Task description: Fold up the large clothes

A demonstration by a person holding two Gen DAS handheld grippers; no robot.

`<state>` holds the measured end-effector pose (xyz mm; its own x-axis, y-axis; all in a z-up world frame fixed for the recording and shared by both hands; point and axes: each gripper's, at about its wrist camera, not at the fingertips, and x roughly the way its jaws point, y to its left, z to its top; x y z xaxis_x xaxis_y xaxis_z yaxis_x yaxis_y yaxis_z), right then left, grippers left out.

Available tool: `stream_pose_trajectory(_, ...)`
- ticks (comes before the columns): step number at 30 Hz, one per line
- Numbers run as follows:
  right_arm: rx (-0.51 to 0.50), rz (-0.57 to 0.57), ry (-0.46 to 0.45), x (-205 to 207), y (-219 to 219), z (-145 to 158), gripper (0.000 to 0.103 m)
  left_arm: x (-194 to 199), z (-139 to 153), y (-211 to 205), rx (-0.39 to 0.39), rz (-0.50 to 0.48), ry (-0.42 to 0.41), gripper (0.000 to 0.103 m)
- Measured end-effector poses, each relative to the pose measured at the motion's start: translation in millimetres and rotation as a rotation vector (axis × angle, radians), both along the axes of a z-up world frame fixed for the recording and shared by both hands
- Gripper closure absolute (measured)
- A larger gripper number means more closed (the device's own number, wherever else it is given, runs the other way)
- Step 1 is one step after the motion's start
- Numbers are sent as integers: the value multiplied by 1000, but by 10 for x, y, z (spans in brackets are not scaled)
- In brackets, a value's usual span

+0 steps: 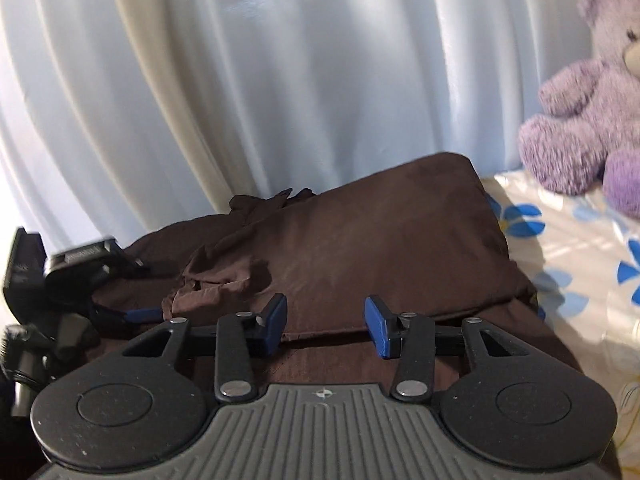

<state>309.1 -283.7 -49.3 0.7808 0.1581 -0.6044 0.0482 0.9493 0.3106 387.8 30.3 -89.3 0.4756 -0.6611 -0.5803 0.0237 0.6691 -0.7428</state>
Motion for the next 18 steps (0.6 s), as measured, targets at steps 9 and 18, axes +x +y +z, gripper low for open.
stream_pose_trajectory(9, 11, -31, 20, 111, -34, -70, 100, -9, 421, 66, 79, 37, -116, 91)
stream_pose_trajectory(18, -174, -29, -134, 543, -40, 165, 100, -129, 825, 94, 445, 77, -363, 98)
